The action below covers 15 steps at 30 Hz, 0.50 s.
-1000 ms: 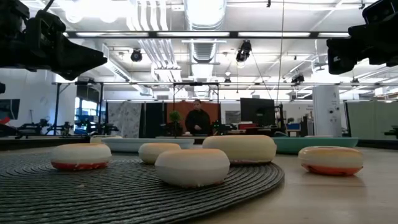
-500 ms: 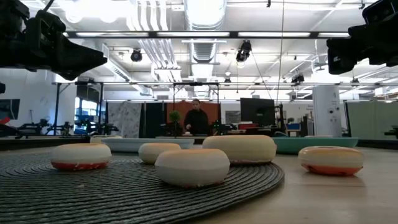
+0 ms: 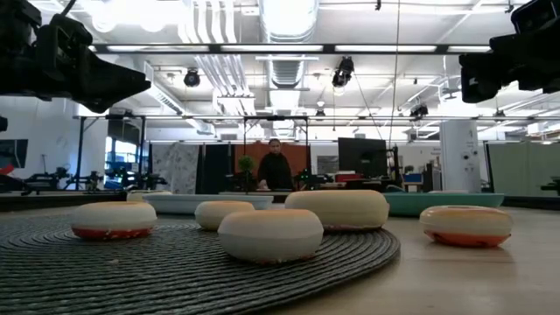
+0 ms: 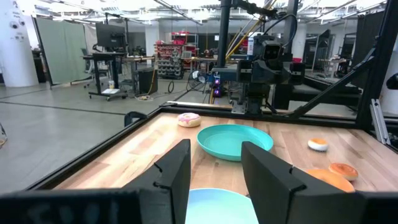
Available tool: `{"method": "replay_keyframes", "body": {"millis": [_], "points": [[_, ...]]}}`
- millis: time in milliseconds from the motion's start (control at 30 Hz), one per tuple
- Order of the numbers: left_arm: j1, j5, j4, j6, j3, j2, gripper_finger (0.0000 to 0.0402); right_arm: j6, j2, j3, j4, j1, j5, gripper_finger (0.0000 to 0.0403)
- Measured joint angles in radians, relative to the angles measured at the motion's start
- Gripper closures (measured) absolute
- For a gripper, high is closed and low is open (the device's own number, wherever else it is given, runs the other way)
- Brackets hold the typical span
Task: Pick & Place donuts
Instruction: Put the small blue donut on the white plate
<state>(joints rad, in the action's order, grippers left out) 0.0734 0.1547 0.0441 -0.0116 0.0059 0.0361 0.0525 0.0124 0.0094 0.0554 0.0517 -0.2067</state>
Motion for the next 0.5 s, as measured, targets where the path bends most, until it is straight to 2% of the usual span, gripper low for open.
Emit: {"method": "replay_keyframes", "body": {"millis": [100, 300, 400, 500], "points": [[0.000, 0.000, 0.000, 0.000, 0.000, 0.000, 0.0284, 0.267, 0.000, 0.000, 0.034, 0.001, 0.000, 0.0225], [0.000, 0.000, 0.000, 0.000, 0.000, 0.000, 0.0284, 0.908, 0.000, 0.000, 0.084, 0.001, 0.029, 0.0225], [0.000, 0.000, 0.000, 0.000, 0.000, 0.000, 0.0284, 1.083, 0.000, 0.000, 0.116, 0.001, 0.143, 0.0225], [0.000, 0.000, 0.000, 0.000, 0.000, 0.000, 0.0284, 1.146, 0.001, 0.000, 0.155, 0.003, 0.222, 0.0225]]}}
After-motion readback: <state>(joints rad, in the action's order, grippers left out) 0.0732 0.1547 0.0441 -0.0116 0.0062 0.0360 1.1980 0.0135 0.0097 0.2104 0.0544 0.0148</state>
